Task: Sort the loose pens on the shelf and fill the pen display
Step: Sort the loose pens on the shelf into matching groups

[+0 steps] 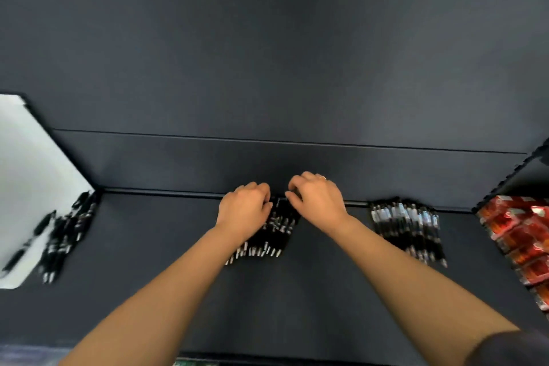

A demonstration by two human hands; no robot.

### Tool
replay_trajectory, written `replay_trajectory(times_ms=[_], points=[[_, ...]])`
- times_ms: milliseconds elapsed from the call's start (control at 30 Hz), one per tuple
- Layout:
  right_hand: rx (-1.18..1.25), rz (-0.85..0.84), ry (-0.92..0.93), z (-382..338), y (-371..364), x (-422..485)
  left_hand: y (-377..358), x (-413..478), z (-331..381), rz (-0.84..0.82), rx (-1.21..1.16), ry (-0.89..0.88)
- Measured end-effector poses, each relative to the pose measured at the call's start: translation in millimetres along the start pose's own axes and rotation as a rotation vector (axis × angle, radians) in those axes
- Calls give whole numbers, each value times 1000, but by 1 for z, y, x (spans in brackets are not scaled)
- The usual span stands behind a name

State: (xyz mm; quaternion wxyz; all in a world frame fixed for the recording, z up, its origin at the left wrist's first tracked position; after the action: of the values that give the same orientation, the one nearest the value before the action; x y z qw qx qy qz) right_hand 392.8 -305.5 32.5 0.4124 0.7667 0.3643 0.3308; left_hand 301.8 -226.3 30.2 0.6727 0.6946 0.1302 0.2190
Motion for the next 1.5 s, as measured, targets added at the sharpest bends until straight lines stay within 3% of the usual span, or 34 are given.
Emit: replay_trajectory(times_ms=[333, 733, 1067, 1500], points=[[93, -109, 43, -166, -99, 61, 2, -52, -195, -34, 40, 80], [161, -335, 93, -272, -198, 90, -32, -118, -339, -177, -4, 354], [234, -602, 80, -336, -296, 109, -47, -175, -412, -198, -117, 604], [80, -605, -61, -335, -320, 117, -61, -160, -415, -233, -160, 535]])
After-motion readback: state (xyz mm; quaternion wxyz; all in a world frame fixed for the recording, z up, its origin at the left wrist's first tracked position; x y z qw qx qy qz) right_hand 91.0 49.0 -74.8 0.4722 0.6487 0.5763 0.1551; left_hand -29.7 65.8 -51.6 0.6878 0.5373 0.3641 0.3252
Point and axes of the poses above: each hand's wrist, its own x-axis towards the middle knuckle, its own y-axis out of the back of the hand, z = x × y, the point moved 9 cm from there along x, towards the middle knuckle, and after that the axes turned 15 degrees about x, right-handed, at the moved point
